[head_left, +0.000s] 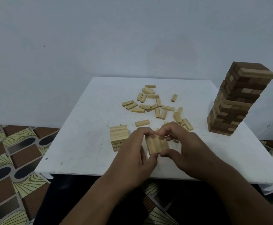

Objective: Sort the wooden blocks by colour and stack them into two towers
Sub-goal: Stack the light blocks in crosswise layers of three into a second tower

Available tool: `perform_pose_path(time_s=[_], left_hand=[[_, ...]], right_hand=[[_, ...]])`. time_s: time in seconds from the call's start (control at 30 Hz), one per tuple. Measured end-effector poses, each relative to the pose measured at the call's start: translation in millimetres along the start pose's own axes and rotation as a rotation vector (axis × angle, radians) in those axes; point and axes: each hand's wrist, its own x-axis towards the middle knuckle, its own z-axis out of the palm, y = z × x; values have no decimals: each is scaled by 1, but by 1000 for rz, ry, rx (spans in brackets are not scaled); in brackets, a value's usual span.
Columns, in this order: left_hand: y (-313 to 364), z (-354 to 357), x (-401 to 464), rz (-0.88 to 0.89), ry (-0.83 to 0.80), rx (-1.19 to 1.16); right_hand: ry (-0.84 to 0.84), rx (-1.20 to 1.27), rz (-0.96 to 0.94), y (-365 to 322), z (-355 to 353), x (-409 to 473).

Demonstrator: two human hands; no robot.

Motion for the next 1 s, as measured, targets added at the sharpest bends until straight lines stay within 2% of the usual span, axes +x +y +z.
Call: perform_pose_path(time_s=[0.33, 0.67, 1.0], left_hand=[[-22, -58, 7, -8, 218, -77], [-58, -73, 3, -105, 252, -17], [-65, -70, 5, -134, 216, -27]], right_hand=[[-93, 71, -87, -42, 22, 60], [-118, 40, -66, -45, 53, 83], [-141, 11, -19, -40, 52, 88]])
